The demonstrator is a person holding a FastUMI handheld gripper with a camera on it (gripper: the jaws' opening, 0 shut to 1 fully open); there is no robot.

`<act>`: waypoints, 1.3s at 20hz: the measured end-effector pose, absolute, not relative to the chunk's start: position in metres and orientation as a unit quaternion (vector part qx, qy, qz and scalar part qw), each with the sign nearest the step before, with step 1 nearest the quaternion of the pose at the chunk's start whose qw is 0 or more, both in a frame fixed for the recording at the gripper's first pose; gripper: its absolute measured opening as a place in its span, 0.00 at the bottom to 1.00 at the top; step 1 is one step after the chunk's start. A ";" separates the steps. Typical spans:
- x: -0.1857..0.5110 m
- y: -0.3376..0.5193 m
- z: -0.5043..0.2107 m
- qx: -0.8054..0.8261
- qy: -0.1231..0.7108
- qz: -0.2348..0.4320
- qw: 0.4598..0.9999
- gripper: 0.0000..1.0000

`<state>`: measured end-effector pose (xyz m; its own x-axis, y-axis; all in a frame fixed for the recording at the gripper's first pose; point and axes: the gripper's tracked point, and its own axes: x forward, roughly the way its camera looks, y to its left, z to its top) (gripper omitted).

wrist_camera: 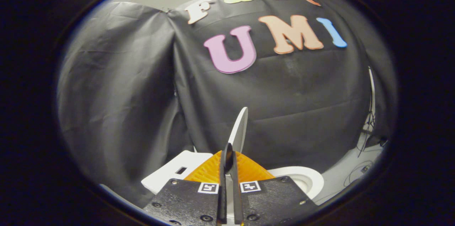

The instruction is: Open the toilet lid.

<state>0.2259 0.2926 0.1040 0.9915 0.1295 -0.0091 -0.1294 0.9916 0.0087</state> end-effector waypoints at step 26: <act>0.261 0.480 0.075 -0.067 0.029 0.299 0.952 0.26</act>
<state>0.2608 0.4802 0.0747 0.8198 0.5647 -0.0954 -0.5725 0.8125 -0.1104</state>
